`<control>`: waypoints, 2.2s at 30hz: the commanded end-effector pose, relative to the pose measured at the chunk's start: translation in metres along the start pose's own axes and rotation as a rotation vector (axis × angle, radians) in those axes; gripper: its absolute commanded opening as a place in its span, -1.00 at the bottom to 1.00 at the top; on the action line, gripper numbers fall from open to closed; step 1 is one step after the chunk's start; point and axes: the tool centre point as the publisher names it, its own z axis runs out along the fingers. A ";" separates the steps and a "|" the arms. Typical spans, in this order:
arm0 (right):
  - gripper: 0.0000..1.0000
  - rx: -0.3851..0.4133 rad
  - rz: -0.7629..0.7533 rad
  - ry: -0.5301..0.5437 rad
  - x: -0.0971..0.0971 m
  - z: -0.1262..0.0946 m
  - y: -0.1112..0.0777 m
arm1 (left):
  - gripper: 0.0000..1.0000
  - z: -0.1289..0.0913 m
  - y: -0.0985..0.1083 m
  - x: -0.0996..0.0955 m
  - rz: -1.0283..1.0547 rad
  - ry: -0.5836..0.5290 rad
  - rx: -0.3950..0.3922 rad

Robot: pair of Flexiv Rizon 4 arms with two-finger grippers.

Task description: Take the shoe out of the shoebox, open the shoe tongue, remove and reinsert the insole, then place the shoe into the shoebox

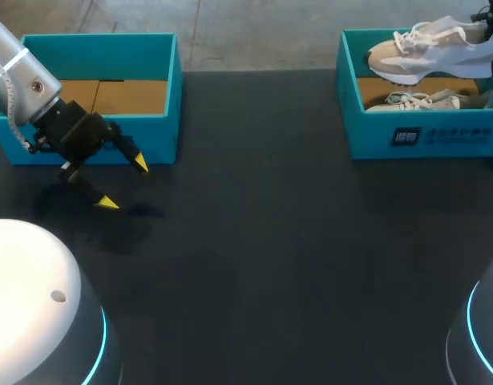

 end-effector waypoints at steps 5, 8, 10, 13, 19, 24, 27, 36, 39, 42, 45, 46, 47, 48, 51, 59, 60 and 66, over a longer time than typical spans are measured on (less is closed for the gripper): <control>-1.00 0.033 -0.013 -0.013 -0.001 0.006 0.031 | 1.00 -0.001 0.000 0.000 0.000 0.002 -0.003; -1.00 0.035 -0.013 -0.024 -0.001 0.009 0.039 | 1.00 -0.001 0.000 0.000 0.000 0.002 -0.003; -1.00 0.067 -0.008 -0.036 -0.002 0.015 0.044 | 1.00 -0.001 0.000 0.000 0.000 0.002 -0.003; -1.00 0.083 -0.005 -0.038 -0.003 0.018 0.046 | 1.00 -0.001 0.000 0.000 0.000 0.002 -0.003; -1.00 0.083 -0.005 -0.038 -0.003 0.018 0.046 | 1.00 -0.001 0.000 0.000 0.000 0.002 -0.003; -1.00 0.083 -0.005 -0.038 -0.003 0.018 0.046 | 1.00 -0.001 0.000 0.000 0.000 0.002 -0.003; -1.00 0.083 -0.005 -0.038 -0.003 0.018 0.046 | 1.00 -0.001 0.000 0.000 0.000 0.002 -0.003; -1.00 -0.026 0.030 -0.071 -0.010 0.029 0.043 | 1.00 -0.001 0.000 0.000 0.000 0.002 -0.003; -1.00 -0.057 0.040 -0.063 -0.011 0.032 0.042 | 1.00 -0.001 0.000 0.000 0.000 0.002 -0.003; -1.00 -0.070 0.038 -0.075 -0.011 0.034 0.040 | 1.00 -0.001 0.000 0.000 0.000 0.002 -0.003; -1.00 -0.068 0.034 -0.077 -0.010 0.037 0.040 | 1.00 -0.001 0.000 0.000 0.000 0.002 -0.003; -1.00 -0.068 0.034 -0.076 -0.010 0.039 0.039 | 1.00 -0.001 0.000 0.000 0.000 0.002 -0.003; -1.00 -0.067 0.035 -0.072 -0.009 0.039 0.039 | 1.00 -0.001 0.000 0.000 0.000 0.002 -0.003; -1.00 -0.067 0.035 -0.071 -0.009 0.040 0.039 | 1.00 -0.001 0.000 0.000 0.000 0.002 -0.003; -1.00 -0.071 0.035 -0.070 -0.006 0.042 0.037 | 1.00 -0.001 0.000 0.000 0.000 0.002 -0.003; -1.00 -0.066 0.030 -0.070 0.002 0.050 0.041 | 1.00 -0.001 0.000 0.000 0.000 0.002 -0.003; -1.00 -0.066 0.029 -0.069 0.002 0.050 0.041 | 1.00 -0.001 0.000 0.000 0.000 0.002 -0.003; -1.00 -0.050 0.027 -0.070 0.005 0.060 0.044 | 1.00 -0.001 0.000 0.000 0.000 0.002 -0.003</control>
